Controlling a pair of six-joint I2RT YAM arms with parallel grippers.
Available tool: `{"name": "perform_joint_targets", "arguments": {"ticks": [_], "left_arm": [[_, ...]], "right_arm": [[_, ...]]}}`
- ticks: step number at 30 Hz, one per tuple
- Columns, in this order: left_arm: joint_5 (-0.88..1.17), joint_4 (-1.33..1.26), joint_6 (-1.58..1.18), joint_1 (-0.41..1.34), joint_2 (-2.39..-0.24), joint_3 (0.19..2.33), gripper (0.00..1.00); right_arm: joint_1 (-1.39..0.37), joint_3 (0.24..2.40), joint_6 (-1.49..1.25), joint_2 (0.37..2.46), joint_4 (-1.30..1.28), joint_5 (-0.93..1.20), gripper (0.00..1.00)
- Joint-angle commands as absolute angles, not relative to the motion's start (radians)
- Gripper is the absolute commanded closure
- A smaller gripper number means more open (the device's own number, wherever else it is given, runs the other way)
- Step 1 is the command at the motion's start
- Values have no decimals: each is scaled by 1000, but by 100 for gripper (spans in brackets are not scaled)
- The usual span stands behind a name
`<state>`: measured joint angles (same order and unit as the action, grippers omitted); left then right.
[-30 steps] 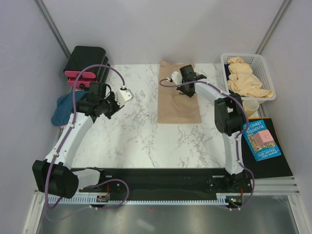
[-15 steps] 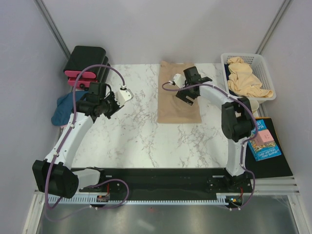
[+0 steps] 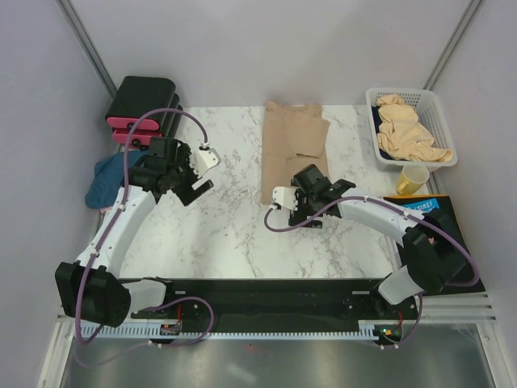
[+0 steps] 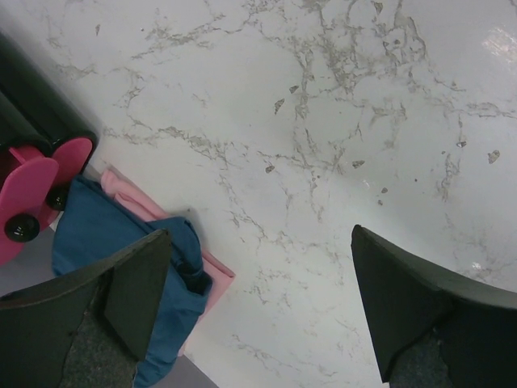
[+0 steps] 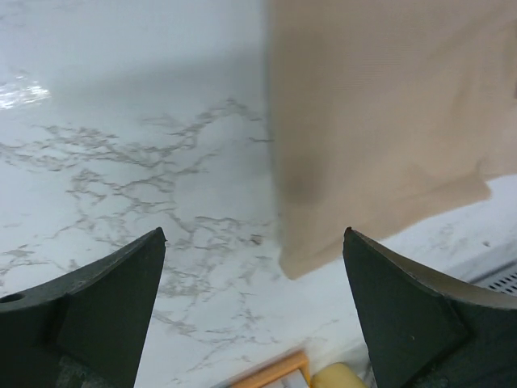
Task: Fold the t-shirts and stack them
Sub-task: Grab one side of the 2/3 rectangular tshirt with right arm
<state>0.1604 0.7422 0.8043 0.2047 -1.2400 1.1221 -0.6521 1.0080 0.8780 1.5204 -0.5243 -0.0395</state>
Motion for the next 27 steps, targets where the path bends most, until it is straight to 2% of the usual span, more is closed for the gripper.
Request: {"name": "perform_joint_targets", "arguments": {"ticks": [1,12,17,18,26,27], "left_arm": [[149,701,776,207,-1262,1153,0],[114,701,787,207,-1255,1166,0],[104,703,799,206,-1236,1152,0],[100,703,798,206,-1235,1152,0],[94,700,828,206,-1215,1138,0],[92,698,833,206,-1215,1137,0]], "right_arm": [[-686,968,836,1565,-417,-63,2],[-686,1075,880,1796,-279,-147,4],[-681,1081,907,1856,-255,-153,13],[-680,1089,905,1874,-256,-152,23],[-669,1112,916,1902,-340,-132,58],[-670,1112,916,1899,-353,-126,73]]}}
